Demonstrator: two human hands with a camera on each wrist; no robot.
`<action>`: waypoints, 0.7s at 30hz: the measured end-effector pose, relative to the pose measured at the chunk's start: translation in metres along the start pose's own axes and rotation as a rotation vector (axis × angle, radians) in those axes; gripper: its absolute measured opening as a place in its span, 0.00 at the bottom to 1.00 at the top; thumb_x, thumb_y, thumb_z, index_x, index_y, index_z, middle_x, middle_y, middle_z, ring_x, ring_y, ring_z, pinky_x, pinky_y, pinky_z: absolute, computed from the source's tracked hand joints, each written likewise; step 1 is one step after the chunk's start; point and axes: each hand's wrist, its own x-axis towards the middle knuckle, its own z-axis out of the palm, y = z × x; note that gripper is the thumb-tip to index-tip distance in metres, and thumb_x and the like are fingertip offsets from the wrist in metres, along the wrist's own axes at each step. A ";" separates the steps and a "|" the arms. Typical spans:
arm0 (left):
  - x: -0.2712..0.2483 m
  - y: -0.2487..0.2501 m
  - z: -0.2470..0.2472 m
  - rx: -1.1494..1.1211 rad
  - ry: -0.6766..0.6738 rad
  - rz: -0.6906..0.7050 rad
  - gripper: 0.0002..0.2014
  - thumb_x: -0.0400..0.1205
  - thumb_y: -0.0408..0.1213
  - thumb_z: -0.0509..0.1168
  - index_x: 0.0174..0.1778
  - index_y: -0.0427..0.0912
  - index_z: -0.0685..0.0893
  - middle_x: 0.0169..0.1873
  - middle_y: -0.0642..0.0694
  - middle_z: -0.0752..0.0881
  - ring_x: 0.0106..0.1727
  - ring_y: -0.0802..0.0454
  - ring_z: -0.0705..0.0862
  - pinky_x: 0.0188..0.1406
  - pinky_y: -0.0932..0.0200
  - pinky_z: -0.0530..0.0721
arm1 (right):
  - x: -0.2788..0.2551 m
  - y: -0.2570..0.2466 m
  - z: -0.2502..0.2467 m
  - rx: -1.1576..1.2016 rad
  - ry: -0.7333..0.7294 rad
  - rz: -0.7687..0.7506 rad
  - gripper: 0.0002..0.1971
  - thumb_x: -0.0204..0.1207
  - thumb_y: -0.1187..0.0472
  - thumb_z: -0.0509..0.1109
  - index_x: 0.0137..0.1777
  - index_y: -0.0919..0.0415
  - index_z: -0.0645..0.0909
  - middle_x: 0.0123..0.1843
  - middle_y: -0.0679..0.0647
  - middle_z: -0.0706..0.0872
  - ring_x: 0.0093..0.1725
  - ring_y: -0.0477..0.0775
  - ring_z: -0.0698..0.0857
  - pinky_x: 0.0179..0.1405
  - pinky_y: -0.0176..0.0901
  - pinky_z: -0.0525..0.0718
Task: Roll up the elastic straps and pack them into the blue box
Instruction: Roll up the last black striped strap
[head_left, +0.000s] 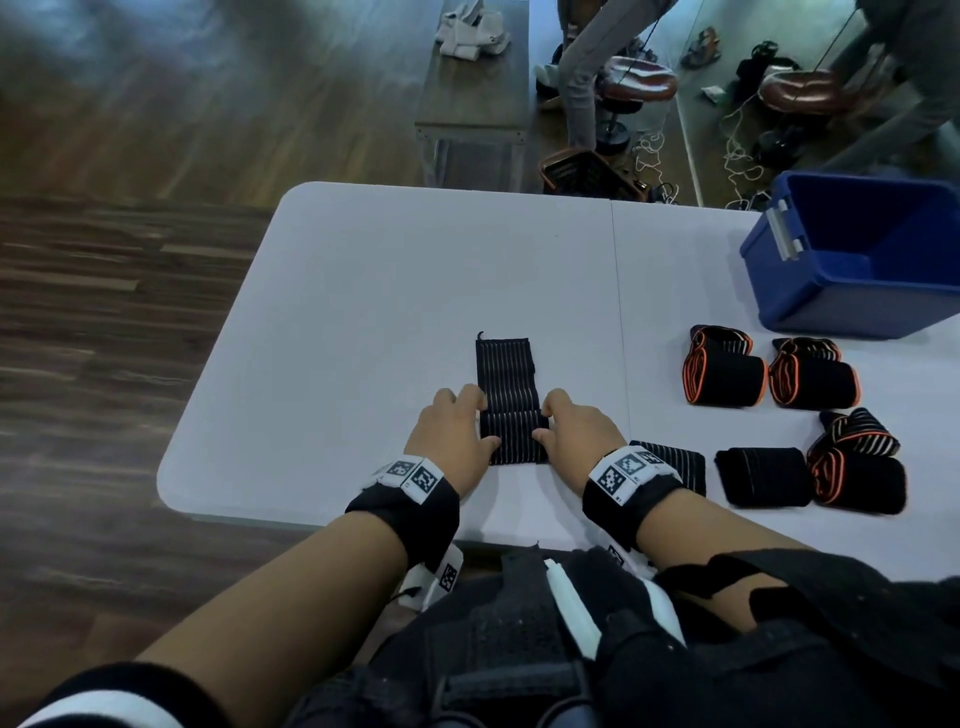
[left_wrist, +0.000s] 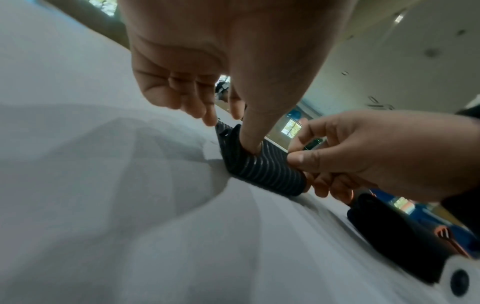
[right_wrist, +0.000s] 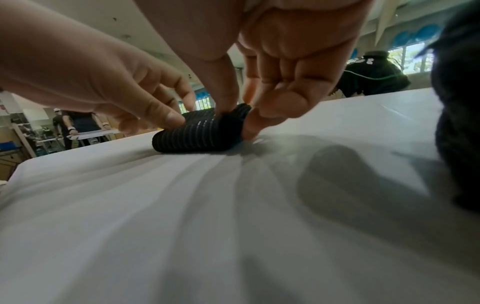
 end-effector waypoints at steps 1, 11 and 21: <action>-0.001 0.000 0.002 0.016 0.015 0.030 0.18 0.79 0.48 0.72 0.62 0.51 0.76 0.53 0.47 0.75 0.52 0.46 0.78 0.53 0.51 0.82 | 0.001 0.001 0.000 -0.011 -0.001 -0.009 0.12 0.85 0.54 0.64 0.61 0.60 0.71 0.48 0.60 0.86 0.43 0.61 0.81 0.40 0.48 0.76; 0.003 -0.003 0.003 0.103 -0.035 0.076 0.18 0.85 0.49 0.64 0.72 0.52 0.81 0.55 0.46 0.77 0.59 0.44 0.76 0.58 0.46 0.83 | 0.003 0.006 0.002 -0.036 -0.049 -0.068 0.21 0.84 0.46 0.63 0.73 0.55 0.72 0.54 0.56 0.88 0.53 0.59 0.86 0.50 0.49 0.82; 0.001 -0.013 0.010 0.012 -0.164 0.000 0.29 0.85 0.44 0.61 0.84 0.59 0.65 0.56 0.41 0.75 0.59 0.39 0.78 0.63 0.47 0.80 | 0.010 0.010 0.001 0.141 -0.103 0.019 0.25 0.80 0.58 0.69 0.77 0.52 0.72 0.58 0.55 0.88 0.55 0.56 0.85 0.54 0.44 0.80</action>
